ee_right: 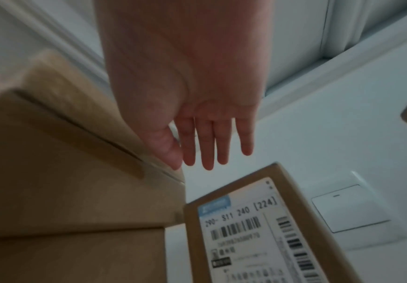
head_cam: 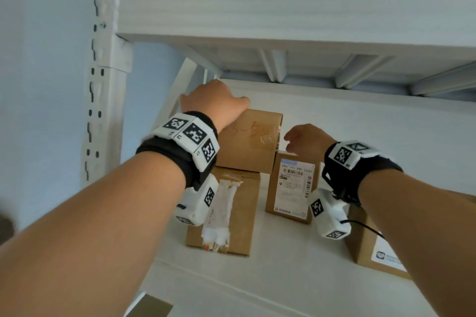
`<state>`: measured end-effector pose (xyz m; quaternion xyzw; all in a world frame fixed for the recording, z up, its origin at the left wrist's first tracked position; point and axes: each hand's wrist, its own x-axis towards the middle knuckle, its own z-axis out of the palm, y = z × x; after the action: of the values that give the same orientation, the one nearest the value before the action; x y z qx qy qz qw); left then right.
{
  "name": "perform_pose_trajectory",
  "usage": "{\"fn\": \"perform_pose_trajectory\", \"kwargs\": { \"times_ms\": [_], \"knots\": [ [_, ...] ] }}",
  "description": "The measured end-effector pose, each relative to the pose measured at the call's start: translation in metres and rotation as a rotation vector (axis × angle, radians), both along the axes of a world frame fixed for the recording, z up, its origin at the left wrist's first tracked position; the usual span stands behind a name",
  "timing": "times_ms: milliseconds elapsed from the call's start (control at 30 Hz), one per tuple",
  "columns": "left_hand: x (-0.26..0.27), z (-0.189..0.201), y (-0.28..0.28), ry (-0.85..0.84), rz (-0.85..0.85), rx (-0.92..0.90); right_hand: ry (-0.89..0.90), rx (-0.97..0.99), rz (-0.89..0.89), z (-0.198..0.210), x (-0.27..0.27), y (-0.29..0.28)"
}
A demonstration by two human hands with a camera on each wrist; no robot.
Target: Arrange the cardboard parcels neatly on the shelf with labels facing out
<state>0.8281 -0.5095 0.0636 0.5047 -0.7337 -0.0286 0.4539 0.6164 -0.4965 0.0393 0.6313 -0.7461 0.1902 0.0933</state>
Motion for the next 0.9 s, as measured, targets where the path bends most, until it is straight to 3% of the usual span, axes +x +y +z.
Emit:
{"fn": "perform_pose_trajectory", "kwargs": {
  "times_ms": [167, 333, 500, 633, 733, 900],
  "knots": [
    [0.0, 0.005, 0.001, -0.034, -0.005, -0.023, 0.025, 0.176, -0.086, -0.021, -0.008, -0.011],
    [0.0, -0.007, -0.013, 0.059, -0.037, -0.106, 0.273, 0.202, -0.193, -0.026, -0.012, -0.009],
    [-0.001, -0.009, -0.015, 0.064, -0.076, -0.16, 0.068, 0.244, -0.105, -0.023, -0.013, -0.005],
    [0.0, -0.01, -0.017, 0.07, -0.093, -0.178, -0.082, 0.401, -0.033, -0.001, -0.014, 0.013],
    [0.0, -0.01, -0.017, 0.066, -0.09, -0.196, -0.055, 0.522, -0.014, 0.012, -0.016, 0.029],
    [-0.002, -0.011, -0.013, 0.073, -0.077, -0.2, -0.021, 0.516, 0.001, 0.011, -0.022, 0.049]
  ]
}}
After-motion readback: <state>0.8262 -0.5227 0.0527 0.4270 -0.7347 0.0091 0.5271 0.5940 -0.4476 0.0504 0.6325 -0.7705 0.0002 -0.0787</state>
